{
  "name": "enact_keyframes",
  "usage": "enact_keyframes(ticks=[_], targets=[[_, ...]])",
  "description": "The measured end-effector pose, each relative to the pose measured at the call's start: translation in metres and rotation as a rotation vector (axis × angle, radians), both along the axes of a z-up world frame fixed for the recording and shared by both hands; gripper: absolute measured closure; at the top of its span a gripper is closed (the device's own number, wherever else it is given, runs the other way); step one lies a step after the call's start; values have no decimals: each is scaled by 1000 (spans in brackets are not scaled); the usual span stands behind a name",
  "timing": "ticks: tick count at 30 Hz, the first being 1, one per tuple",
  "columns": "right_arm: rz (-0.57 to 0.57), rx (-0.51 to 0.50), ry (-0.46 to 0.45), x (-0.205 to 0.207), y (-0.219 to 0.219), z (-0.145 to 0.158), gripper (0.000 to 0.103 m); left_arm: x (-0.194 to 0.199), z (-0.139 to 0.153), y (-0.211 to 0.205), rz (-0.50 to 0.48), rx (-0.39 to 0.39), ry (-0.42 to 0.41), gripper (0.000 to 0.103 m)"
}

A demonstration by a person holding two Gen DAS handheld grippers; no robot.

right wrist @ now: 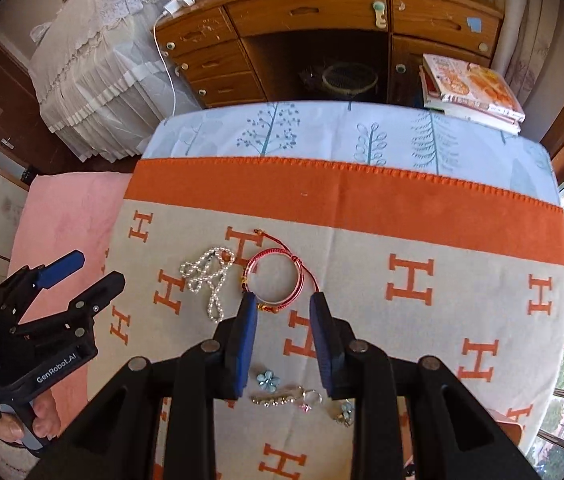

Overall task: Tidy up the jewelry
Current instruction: 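Move both tools toward the pearl necklace and red string bracelet, then grasp the pearl necklace with the left tool while the right tool grasps the red string bracelet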

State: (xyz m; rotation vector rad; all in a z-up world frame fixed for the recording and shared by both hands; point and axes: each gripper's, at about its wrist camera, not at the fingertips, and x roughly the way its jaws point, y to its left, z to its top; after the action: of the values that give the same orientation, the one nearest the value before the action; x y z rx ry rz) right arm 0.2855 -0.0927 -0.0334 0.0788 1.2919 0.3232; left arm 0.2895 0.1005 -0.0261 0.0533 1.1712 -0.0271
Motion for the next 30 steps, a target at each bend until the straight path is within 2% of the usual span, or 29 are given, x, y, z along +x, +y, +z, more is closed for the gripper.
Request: enact_keyframes(ticks=[6, 12, 15, 16, 17, 18, 24, 30], targets=[[-28, -44, 79, 24, 4, -56, 76, 27, -50, -9, -55, -24, 63, 37], [0, -120, 79, 35, 21, -78, 76, 41, -72, -10, -92, -40, 104, 37], [44, -202, 17, 32, 35, -77, 76, 44, -74, -10, -102, -58, 111, 36], [65, -233, -9, 30, 39, -76, 80, 45, -75, -10, -105, -60, 114, 34], [83, -261, -25, 28, 42, -77, 94, 47, -76, -10, -109, -61, 118, 34], [94, -284, -45, 25, 44, -77, 97, 48, -76, -12, -115, -66, 121, 33], [58, -234, -27, 17, 22, -72, 97, 51, -82, -25, -159, -56, 139, 33], [25, -206, -13, 11, 2, -73, 97, 52, -89, -39, -209, -3, 151, 33]])
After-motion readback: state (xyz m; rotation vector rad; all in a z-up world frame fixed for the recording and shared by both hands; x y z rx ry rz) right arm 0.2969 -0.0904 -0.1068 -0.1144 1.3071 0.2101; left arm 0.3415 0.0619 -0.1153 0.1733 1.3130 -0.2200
